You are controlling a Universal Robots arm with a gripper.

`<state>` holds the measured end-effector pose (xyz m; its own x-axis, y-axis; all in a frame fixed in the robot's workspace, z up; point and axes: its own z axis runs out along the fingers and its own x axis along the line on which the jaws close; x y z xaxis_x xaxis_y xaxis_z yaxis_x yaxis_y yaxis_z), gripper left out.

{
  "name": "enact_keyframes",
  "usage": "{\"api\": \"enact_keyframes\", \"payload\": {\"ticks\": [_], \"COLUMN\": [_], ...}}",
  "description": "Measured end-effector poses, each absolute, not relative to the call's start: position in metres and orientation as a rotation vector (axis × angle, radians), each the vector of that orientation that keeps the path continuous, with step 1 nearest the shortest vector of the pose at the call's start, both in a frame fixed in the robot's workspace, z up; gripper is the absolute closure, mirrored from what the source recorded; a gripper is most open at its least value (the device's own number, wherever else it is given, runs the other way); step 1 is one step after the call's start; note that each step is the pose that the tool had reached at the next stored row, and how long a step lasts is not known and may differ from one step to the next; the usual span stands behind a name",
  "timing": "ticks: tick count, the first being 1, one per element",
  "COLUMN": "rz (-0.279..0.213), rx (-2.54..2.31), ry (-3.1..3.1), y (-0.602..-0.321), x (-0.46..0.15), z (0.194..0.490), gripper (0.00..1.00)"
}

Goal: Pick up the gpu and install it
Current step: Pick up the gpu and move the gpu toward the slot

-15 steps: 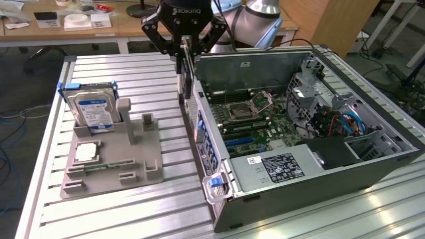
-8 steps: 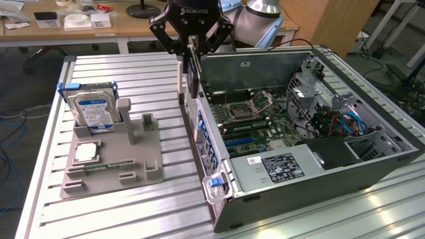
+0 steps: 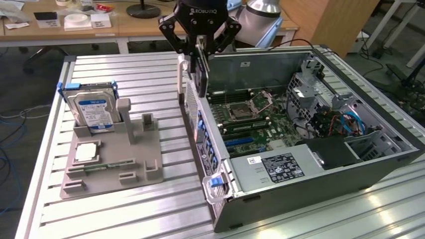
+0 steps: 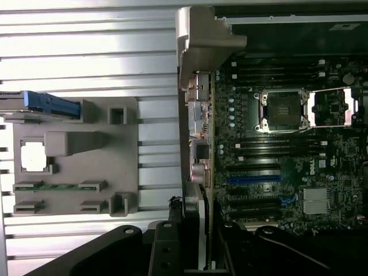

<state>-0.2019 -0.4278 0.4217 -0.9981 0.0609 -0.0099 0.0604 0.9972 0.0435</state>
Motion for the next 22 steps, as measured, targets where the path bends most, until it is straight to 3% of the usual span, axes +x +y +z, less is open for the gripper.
{"api": "enact_keyframes", "payload": {"ticks": [22], "rz": [0.068], "rx": [0.095], "ry": [3.128], "y": [-0.428], "x": [-0.159], "z": [0.421], "gripper": [0.72]}}
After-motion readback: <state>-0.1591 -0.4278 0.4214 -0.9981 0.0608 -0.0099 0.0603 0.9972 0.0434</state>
